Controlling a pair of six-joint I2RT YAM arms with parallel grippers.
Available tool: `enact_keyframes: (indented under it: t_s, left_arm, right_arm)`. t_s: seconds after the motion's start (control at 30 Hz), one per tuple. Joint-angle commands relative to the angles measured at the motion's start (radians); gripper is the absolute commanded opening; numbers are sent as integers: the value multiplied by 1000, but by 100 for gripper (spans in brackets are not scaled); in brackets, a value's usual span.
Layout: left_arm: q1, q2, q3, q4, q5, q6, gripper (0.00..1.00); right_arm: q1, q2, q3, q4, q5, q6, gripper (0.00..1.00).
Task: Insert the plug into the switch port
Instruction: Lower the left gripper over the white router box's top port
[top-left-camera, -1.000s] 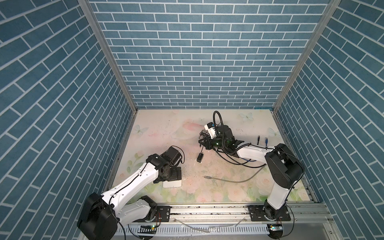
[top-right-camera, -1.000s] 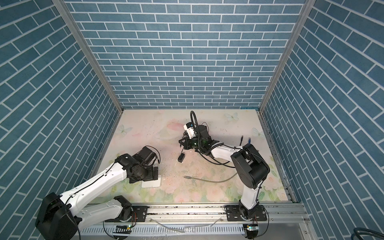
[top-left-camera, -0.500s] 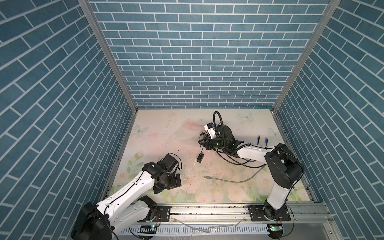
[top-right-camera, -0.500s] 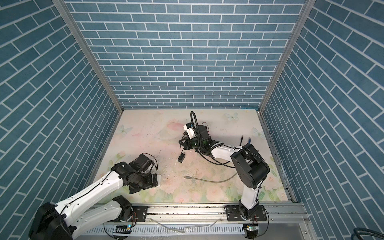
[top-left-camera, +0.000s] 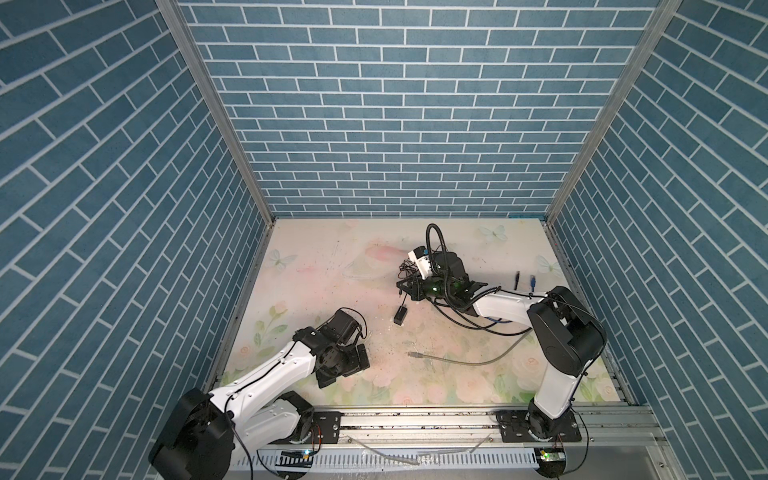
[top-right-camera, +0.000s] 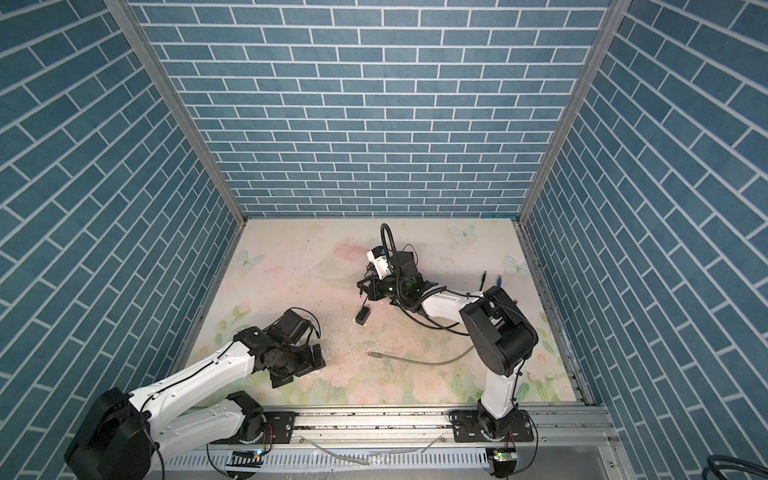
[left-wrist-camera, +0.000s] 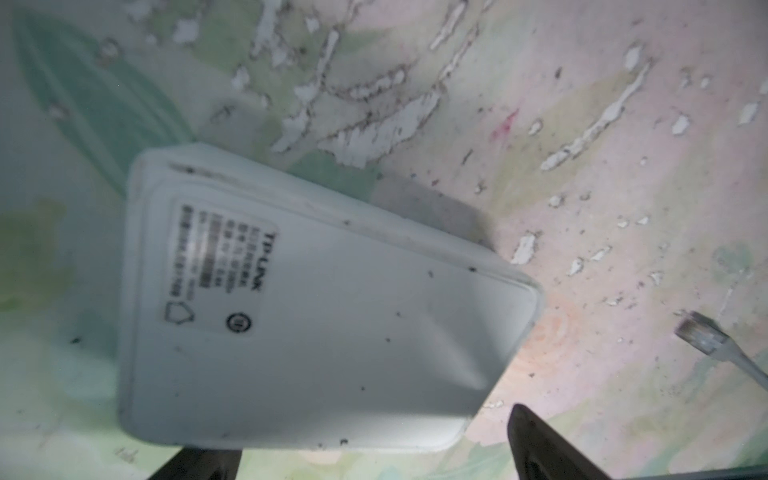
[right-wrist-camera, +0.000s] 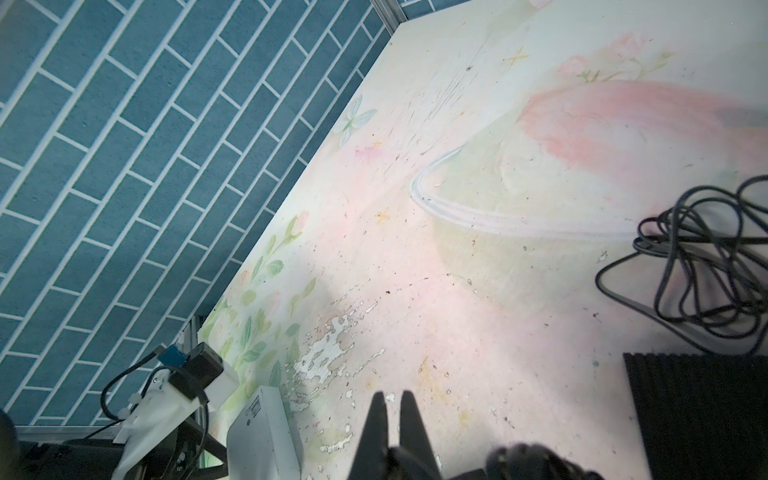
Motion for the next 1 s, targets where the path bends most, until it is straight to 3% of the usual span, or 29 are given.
enact_keyframes:
  t_s: [0.0, 0.23, 0.67, 0.97]
  left_arm:
    - [-4, 32, 28, 10, -100, 27, 100]
    - [6, 115, 107, 69, -190, 110, 100]
    - [63, 329, 252, 153, -231, 279, 100]
    - [61, 392, 299, 182, -175, 376, 100]
  right_arm:
    - [-3, 1, -11, -10, -9, -37, 0]
    - [-5, -6, -17, -23, -6, -53, 0]
    - [-6, -16, -22, -31, -3, -64, 0]
    - [-6, -26, -24, -48, 11, -70, 0]
